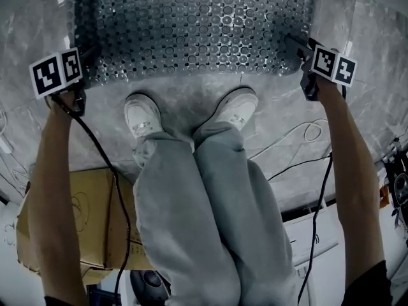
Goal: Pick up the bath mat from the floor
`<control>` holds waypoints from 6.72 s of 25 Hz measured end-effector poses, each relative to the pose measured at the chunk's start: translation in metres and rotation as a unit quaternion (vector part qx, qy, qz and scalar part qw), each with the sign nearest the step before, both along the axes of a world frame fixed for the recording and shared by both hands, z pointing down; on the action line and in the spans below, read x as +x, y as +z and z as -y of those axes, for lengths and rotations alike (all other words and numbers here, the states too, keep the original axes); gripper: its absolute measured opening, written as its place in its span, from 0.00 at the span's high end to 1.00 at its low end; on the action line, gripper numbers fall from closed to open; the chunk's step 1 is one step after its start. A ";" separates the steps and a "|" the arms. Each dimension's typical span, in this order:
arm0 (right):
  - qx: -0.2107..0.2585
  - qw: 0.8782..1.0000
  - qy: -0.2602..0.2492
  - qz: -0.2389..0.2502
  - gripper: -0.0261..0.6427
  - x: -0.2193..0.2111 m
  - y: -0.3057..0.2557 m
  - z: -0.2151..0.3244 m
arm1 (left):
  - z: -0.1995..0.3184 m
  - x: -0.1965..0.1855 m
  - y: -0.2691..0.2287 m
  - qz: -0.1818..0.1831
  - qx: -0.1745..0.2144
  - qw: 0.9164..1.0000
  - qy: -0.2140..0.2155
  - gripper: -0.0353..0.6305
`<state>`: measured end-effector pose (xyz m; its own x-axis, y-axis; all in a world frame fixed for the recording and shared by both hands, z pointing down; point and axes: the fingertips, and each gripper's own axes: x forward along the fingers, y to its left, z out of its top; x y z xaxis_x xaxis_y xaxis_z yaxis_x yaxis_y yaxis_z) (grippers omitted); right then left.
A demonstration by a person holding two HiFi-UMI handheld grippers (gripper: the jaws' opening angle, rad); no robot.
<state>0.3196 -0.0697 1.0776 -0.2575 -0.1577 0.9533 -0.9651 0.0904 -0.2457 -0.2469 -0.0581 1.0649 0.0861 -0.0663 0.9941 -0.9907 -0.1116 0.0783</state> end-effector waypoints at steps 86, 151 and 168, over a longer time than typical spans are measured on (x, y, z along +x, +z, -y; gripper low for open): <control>-0.049 0.983 -0.038 0.175 0.93 -0.273 -0.302 -0.077 | -0.062 0.199 -0.322 -0.144 -0.025 0.979 0.141 0.91; 0.564 0.808 -0.017 0.168 0.93 -0.337 -1.117 0.073 | 0.058 0.103 -1.131 -0.149 0.594 0.771 0.173 0.91; 0.656 0.744 -0.025 0.120 0.93 -0.351 -1.208 0.074 | 0.060 0.078 -1.189 -0.162 0.655 0.728 0.123 0.91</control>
<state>-0.0310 -0.1433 -0.1300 -0.4325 -0.8973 -0.0884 -0.8950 0.4391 -0.0785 -0.1685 -0.1183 -0.1244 0.4710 -0.8820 0.0167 -0.8815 -0.4713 -0.0298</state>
